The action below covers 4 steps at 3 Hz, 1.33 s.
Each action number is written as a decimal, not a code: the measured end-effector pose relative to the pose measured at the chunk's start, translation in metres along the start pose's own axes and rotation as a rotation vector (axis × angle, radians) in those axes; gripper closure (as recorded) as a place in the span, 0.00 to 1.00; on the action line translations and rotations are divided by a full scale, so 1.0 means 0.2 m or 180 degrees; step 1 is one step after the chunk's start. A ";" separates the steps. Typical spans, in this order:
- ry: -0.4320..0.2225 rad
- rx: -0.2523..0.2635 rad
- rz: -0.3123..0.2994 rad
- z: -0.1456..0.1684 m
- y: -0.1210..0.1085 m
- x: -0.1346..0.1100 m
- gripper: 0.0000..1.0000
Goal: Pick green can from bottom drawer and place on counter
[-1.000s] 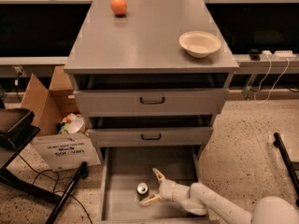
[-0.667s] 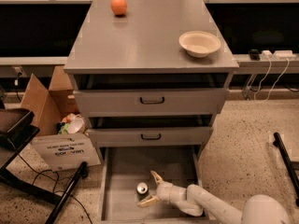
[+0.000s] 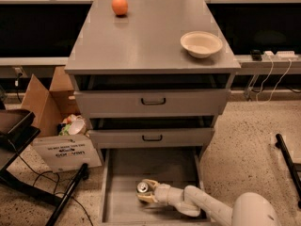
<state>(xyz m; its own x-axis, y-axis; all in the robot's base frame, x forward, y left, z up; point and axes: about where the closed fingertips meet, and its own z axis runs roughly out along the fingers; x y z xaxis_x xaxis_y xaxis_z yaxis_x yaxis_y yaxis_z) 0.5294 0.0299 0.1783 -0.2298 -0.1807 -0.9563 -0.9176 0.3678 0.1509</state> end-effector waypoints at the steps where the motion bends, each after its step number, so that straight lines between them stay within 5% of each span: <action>1: 0.0000 0.0000 0.0000 0.00 0.00 0.00 0.81; 2: -0.0006 0.0001 -0.0013 -0.01 0.01 -0.01 1.00; 3: -0.0074 0.0019 -0.0149 -0.13 0.12 -0.17 1.00; 4: -0.0097 0.0423 -0.0318 -0.46 0.04 -0.54 1.00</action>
Offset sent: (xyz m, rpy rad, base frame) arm 0.0000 0.0000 0.0000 0.0000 0.0000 0.0000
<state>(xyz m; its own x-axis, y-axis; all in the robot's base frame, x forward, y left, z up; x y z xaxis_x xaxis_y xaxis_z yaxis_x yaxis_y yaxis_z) 0.5163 -0.0310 0.3068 -0.1278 -0.1955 -0.9723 -0.8839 0.4672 0.0222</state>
